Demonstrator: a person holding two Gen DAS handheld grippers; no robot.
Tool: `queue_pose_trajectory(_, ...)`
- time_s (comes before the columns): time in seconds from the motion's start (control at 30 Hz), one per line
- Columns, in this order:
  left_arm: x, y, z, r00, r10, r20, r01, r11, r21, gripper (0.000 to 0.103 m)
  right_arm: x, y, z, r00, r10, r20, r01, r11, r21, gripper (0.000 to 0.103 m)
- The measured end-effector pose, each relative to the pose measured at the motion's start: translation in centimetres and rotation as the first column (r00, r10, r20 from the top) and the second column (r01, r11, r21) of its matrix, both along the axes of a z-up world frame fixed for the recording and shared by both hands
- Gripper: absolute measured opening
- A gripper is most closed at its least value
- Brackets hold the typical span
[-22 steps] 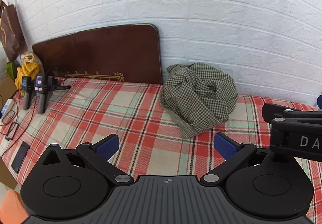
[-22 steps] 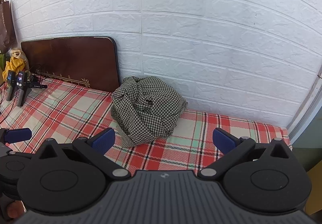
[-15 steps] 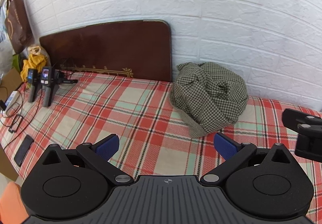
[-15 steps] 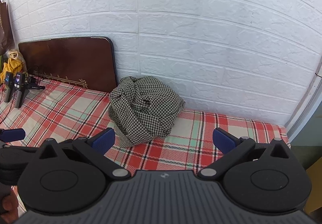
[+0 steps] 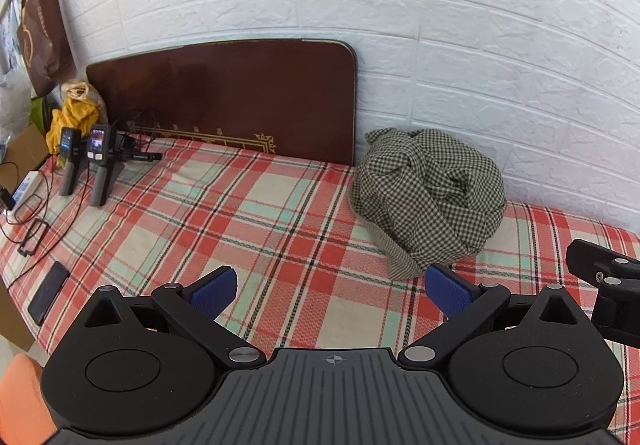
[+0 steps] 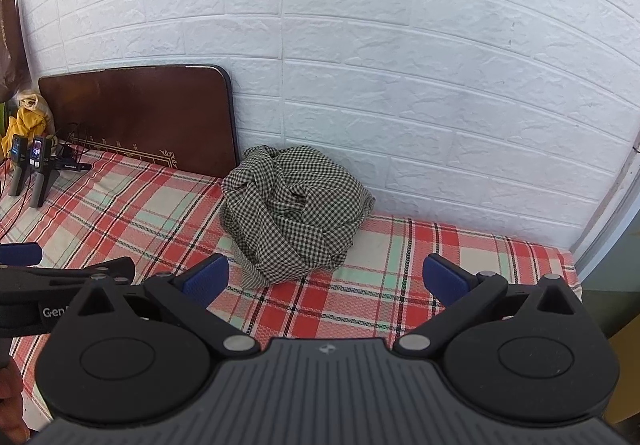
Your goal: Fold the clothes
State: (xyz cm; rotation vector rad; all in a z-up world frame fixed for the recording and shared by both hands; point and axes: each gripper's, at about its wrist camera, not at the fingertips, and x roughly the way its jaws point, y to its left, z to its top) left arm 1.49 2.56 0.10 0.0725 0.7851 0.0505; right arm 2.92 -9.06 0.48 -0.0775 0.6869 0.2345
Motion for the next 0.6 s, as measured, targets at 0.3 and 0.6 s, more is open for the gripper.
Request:
queue_pose_trajectory(0.3, 0.3, 0.46, 0.12, 1.0, -0.015, -0.005, 0.015, 1.0, -0.014, 0.103, 0.1, 0.48, -0.16, 1.0, -0.001, -0.001, 0.001, 1.0, -0.004, 0.103)
queue_pose_trajectory(0.6, 0.78, 0.24, 0.27, 0.999, -0.037, -0.003, 0.037, 0.999, -0.017, 0.103, 0.45, 0.9, 0.0, 1.0, 0.006, 0.0, -0.006, 1.0, -0.005, 0.103)
